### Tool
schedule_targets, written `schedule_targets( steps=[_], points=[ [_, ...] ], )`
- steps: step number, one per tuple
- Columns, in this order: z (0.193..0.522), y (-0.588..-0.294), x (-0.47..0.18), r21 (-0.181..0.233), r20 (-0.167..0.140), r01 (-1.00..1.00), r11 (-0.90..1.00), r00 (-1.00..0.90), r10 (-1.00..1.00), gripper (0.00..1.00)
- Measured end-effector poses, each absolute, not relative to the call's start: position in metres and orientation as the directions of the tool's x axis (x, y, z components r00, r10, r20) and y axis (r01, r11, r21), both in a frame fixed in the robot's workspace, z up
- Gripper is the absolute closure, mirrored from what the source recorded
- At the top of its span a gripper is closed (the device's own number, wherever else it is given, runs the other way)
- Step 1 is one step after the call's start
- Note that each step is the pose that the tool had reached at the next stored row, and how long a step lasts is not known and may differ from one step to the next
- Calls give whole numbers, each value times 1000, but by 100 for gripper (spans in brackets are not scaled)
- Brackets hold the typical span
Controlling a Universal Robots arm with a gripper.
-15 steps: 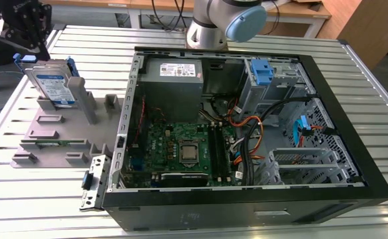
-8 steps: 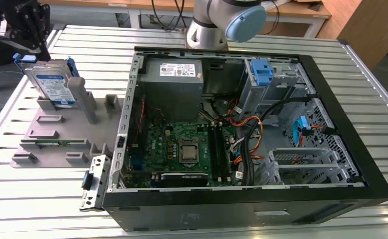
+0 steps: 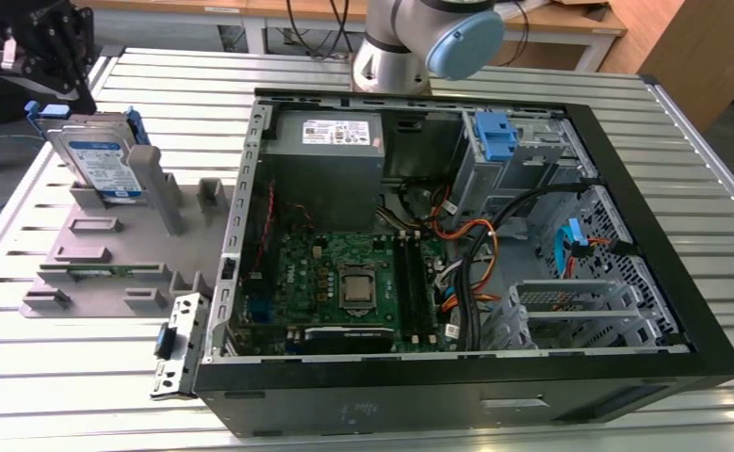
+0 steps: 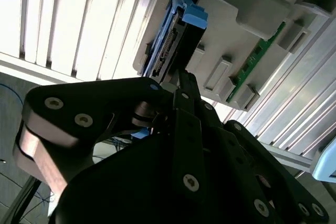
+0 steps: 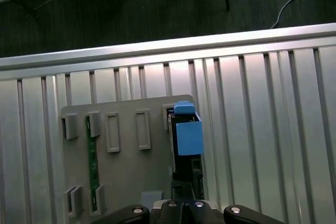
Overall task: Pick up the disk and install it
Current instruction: 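Pick up the disk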
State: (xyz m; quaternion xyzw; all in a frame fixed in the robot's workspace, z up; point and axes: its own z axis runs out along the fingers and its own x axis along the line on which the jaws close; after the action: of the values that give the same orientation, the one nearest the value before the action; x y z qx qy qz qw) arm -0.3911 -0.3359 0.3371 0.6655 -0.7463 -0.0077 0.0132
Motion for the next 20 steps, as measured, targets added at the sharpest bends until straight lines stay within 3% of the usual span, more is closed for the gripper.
schedule_targets(
  steps=[20],
  points=[
    [334,-335,-404,20,0,-998,58,-58,-998,89]
  ],
)
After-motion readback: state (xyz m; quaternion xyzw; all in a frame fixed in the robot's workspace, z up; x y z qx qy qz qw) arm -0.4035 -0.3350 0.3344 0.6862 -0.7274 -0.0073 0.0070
